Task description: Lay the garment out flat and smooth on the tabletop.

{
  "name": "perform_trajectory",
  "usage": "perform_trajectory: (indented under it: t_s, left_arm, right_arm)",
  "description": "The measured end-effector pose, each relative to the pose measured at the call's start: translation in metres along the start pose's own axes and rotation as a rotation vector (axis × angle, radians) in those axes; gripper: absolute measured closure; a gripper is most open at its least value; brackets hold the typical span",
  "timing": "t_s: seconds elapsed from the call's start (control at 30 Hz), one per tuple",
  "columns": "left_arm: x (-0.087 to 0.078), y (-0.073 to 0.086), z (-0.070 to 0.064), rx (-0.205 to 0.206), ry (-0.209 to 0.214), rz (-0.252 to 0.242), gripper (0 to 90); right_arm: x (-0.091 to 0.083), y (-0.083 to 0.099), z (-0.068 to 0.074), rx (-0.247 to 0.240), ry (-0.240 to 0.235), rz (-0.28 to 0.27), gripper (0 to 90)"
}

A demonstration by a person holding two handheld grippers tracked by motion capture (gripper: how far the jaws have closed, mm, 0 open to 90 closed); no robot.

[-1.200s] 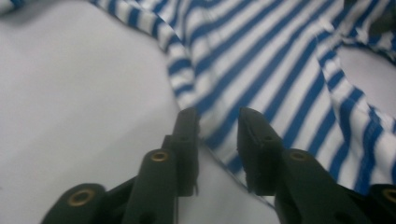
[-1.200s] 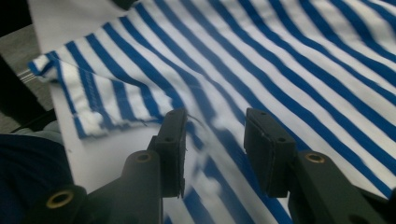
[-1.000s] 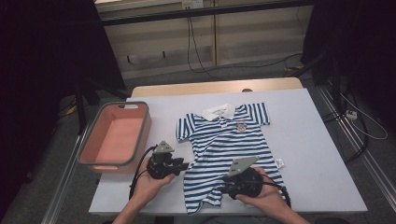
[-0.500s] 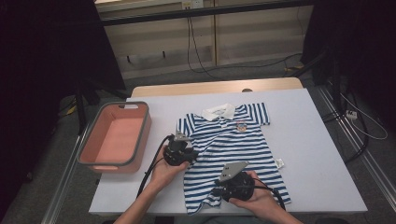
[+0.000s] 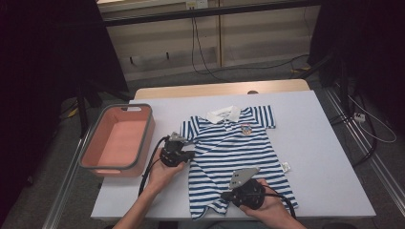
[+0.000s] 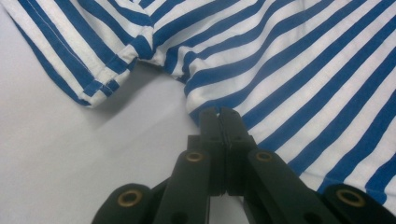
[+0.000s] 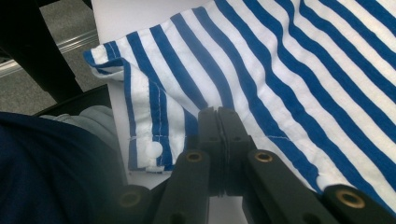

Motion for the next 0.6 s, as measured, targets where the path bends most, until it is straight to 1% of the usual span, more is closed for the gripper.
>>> perform_trajectory:
  t_s: [0.03, 0.07, 0.13, 0.17, 0.23, 0.27, 0.33, 0.37, 0.43, 0.47, 0.5, 0.57, 0.6]
  left_arm:
    - [0.001, 0.001, -0.002, 0.023, 0.007, 0.006, 89.4]
    - [0.001, 0.001, -0.003, 0.023, 0.009, 0.000, 86.8]
    - [-0.001, 0.002, -0.005, 0.034, 0.019, 0.006, 69.1]
    - [-0.004, 0.002, -0.007, 0.048, 0.022, -0.011, 67.6]
    - [-0.013, 0.002, -0.012, 0.062, 0.028, -0.017, 65.0]
    - [-0.016, 0.002, -0.015, 0.063, 0.036, -0.025, 64.7]
    - [-0.025, 0.003, -0.024, 0.085, 0.048, -0.038, 64.2]
    - [-0.030, 0.004, -0.032, 0.094, 0.067, -0.043, 64.0]
    - [-0.036, 0.009, -0.048, 0.132, 0.095, -0.041, 63.6]
    - [-0.037, 0.012, -0.053, 0.141, 0.103, -0.038, 62.9]
    - [-0.038, 0.017, -0.060, 0.154, 0.125, -0.030, 62.6]
    - [-0.037, 0.023, -0.069, 0.166, 0.140, -0.024, 61.5]
    - [-0.036, 0.024, -0.071, 0.170, 0.145, -0.019, 60.8]
  right_arm:
    - [-0.001, 0.000, 0.000, 0.002, -0.003, -0.001, 89.4]
    - [-0.002, -0.001, -0.001, 0.002, -0.003, -0.008, 85.9]
    - [-0.006, -0.002, -0.005, 0.013, 0.005, -0.025, 72.2]
    - [-0.009, -0.003, -0.008, 0.013, 0.017, -0.028, 67.5]
    - [-0.017, -0.004, -0.018, 0.032, 0.054, -0.045, 61.9]
    - [-0.024, -0.003, -0.026, 0.044, 0.077, -0.056, 60.1]
    - [-0.034, 0.000, -0.037, 0.060, 0.112, -0.061, 59.2]
    - [-0.039, 0.002, -0.044, 0.069, 0.131, -0.061, 58.2]
    - [-0.049, 0.010, -0.053, 0.084, 0.157, -0.048, 57.8]
    - [-0.055, 0.016, -0.058, 0.093, 0.175, -0.041, 57.8]
    - [-0.058, 0.019, -0.061, 0.098, 0.183, -0.038, 57.8]
    - [-0.066, 0.029, -0.070, 0.104, 0.219, -0.026, 57.8]
    - [-0.070, 0.035, -0.076, 0.121, 0.239, -0.028, 57.3]
Point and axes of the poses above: each handheld gripper's, and its own axes: x roughly forward along the jaws, y roughly out of its underside, z roughly to its left, the point moved 9 cm from there along x, roughly forward along the jaws, and after that the axes turned 9 degrees about -z, right-handed, at the moved point
